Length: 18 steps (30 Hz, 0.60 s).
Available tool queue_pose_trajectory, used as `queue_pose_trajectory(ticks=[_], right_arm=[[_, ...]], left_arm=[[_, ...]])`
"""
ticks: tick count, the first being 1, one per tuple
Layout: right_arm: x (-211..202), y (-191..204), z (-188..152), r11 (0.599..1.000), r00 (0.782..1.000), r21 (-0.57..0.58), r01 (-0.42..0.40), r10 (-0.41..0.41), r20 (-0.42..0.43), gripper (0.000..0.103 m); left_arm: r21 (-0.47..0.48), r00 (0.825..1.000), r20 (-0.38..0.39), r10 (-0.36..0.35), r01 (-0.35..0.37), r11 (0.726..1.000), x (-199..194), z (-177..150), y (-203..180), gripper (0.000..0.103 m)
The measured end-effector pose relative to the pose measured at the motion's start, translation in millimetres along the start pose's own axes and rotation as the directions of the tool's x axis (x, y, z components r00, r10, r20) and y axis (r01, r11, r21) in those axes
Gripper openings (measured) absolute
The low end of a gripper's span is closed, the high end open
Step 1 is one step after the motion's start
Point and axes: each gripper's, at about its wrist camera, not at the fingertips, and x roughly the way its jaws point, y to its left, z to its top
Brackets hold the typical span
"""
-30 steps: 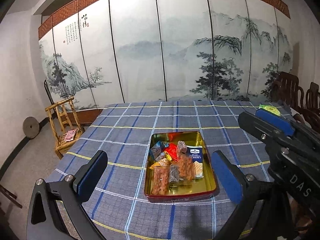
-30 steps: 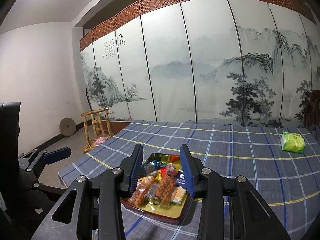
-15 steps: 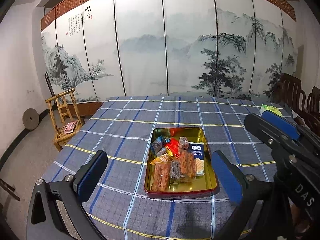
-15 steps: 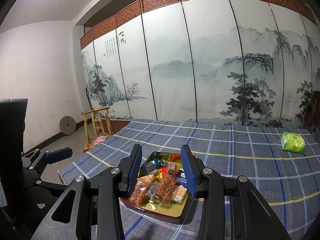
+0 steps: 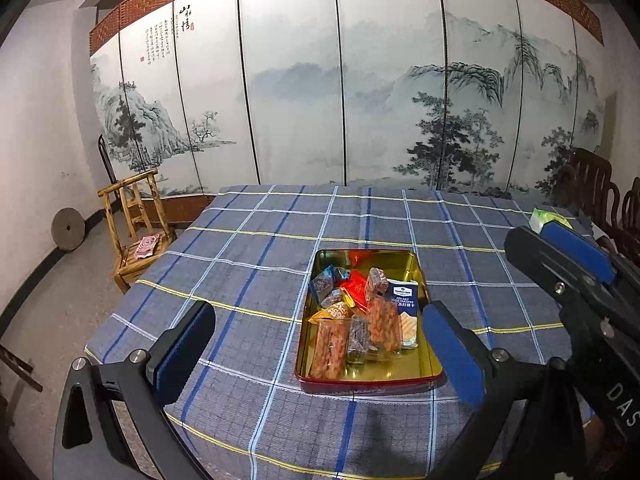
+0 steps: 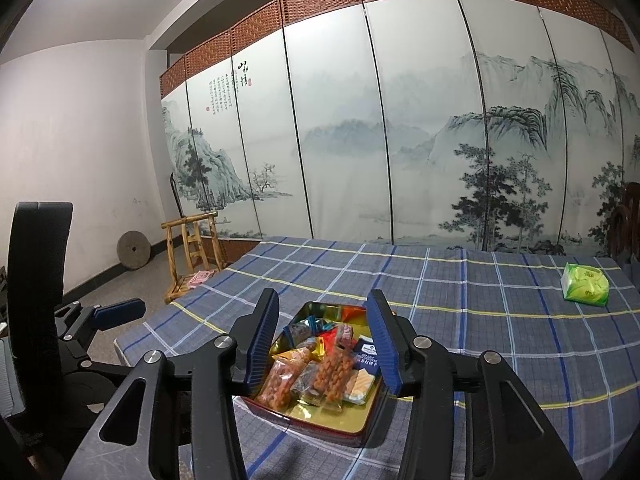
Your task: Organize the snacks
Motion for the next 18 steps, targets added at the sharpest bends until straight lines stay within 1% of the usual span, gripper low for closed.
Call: queue_pose_trajectory(ticks=[6, 9, 18], right_arm=[[0.8, 0.6, 0.2, 1.0, 1.0, 0.0, -0.001, 0.001, -0.002, 0.049], [0.9, 1.1, 0.4, 1.0, 1.0, 0.0, -0.002, 0.002, -0.002, 0.05], [-0.8, 1.9, -0.5, 1.0, 1.0, -0.002, -0.005, 0.005, -0.001, 0.053]], left_arm=[[-0.006, 1.0, 0.005, 0.007, -0.007, 1.0, -0.2, 0.8, 2.5, 0.103], [0.001, 0.999, 0.009, 0.036, -0.036, 0.999, -0.1, 0.4, 2.0, 0.103], [0.002, 0.999, 0.014, 0.036, -0.036, 0.999, -0.5, -1.8, 1.3, 0.103]])
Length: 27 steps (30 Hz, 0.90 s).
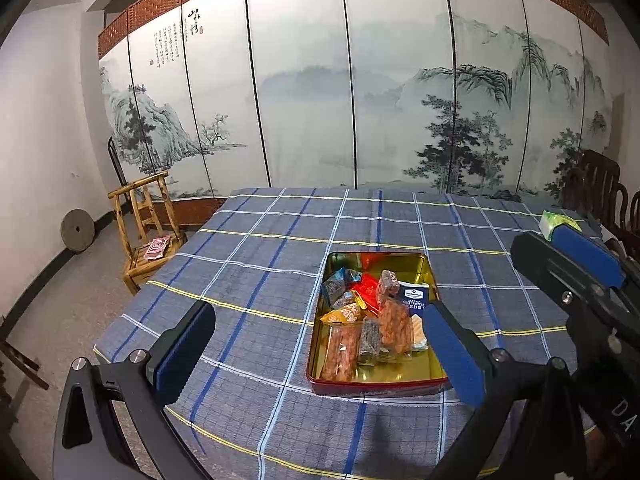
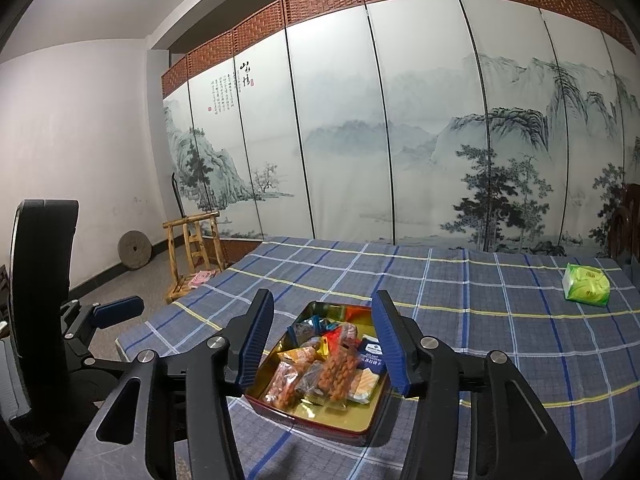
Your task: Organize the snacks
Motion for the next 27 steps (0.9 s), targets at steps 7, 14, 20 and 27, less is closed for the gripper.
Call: queue_pose_trajectory(ticks=[7, 14, 20, 27], right_arm=[[-1.2, 2.1, -0.9, 1.0, 1.0, -0.003, -0.003, 0.003, -0.004, 0.054], [-1.5, 3.0, -1.2, 1.0, 1.0, -0.004, -0.003, 0.003, -0.005, 0.054], [-1.7, 2.8, -1.1, 1.0, 1.0, -0.005, -0.005, 0.005, -0.005, 0.055], [-1.8, 6.0, -2.8, 1.0, 1.0, -0.004, -0.005, 0.005, -0.009, 0.055]], left_arm=[[0.001, 1.0, 0.0, 0.0, 0.0, 1.0, 0.2, 0.1, -0.1, 0.103], [-0.001, 1.0, -0.003, -0.001, 0.001, 1.0, 0.3, -0.4, -0.2, 0.103], [0.0, 1.0, -0.005, 0.002, -0.002, 1.0, 0.2, -2.7, 0.0, 0.103], [0.001, 1.0, -0.011, 0.005, -0.005, 1.0, 1.1, -4.9, 0.1, 0.103]])
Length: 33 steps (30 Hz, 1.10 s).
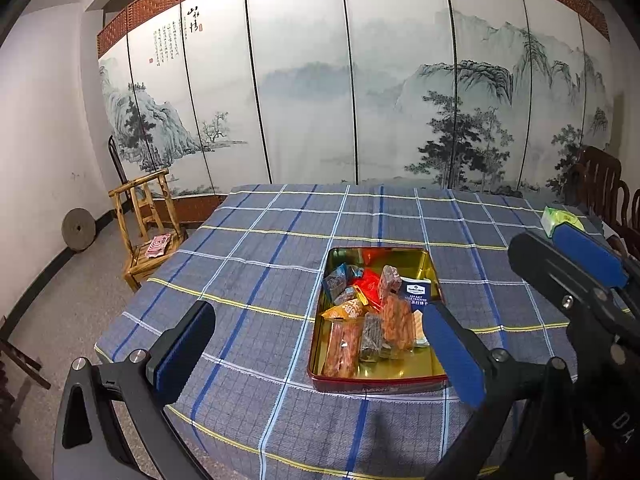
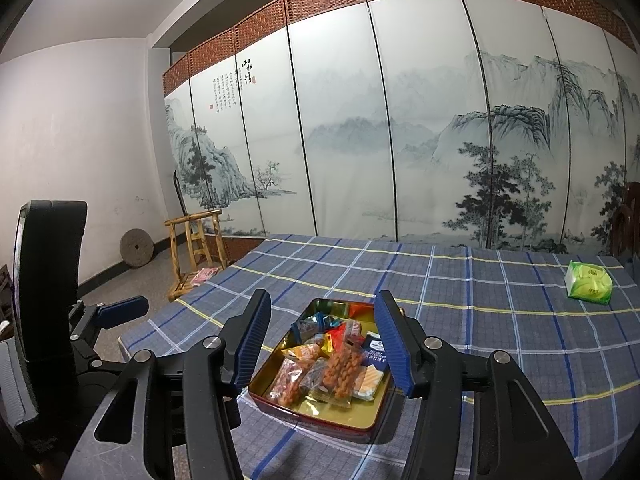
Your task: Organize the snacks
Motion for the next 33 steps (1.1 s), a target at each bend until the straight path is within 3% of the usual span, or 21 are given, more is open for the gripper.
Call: queue_pose_trajectory(ticks=[33], right_arm=[[3.7, 6.1, -5.9, 1.0, 1.0, -0.005, -0.002, 0.002, 0.007, 0.056]], left_arm=[[-0.008, 0.998, -0.055, 0.007, -0.007, 1.0, 5.0, -1.1, 1.1, 0.103]])
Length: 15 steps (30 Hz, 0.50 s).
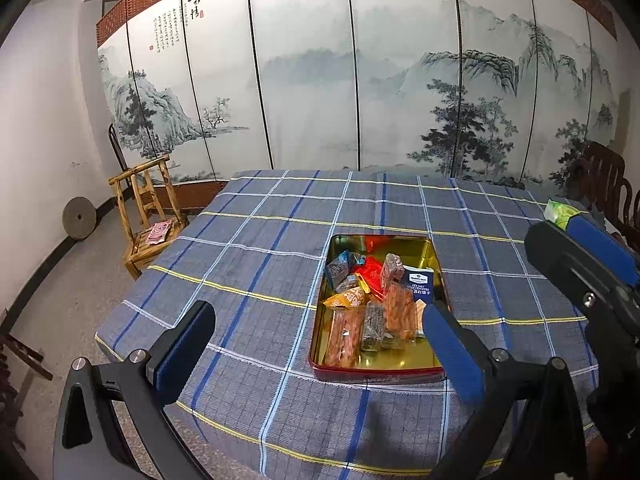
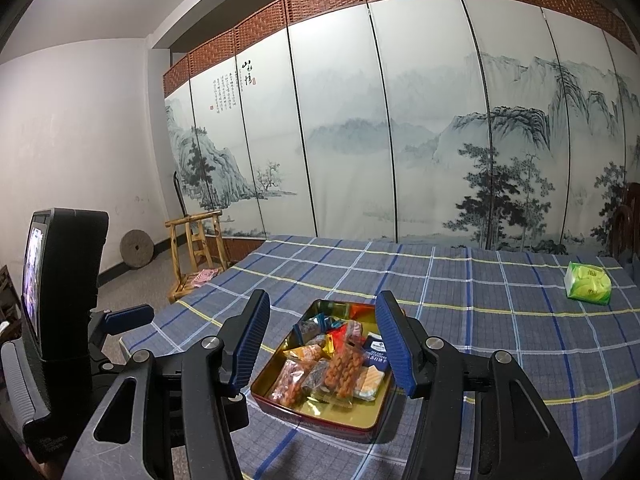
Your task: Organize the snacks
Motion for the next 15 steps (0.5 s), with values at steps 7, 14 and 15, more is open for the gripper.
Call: queue_pose_trajectory(ticks=[7, 14, 15], right_arm=[[0.3, 0.2, 0.1, 1.0, 1.0, 0.0, -0.001, 0.001, 0.0, 0.056], [0.6, 0.8, 0.1, 1.0, 1.0, 0.0, -0.001, 0.001, -0.001, 0.056], [0.6, 0.9, 0.2, 1.0, 1.0, 0.0, -0.001, 0.001, -0.001, 0.056]], left_arm=[[-0.003, 1.0, -0.009, -0.001, 0.001, 1.0, 1.3, -0.1, 1.1, 0.103], [-0.002, 1.0, -0.008, 0.002, -0.002, 1.0, 1.0, 0.0, 1.2, 0.103], [-0.002, 1.0, -0.008, 0.004, -0.004, 1.0, 0.8, -0.1, 1.3, 0.103]])
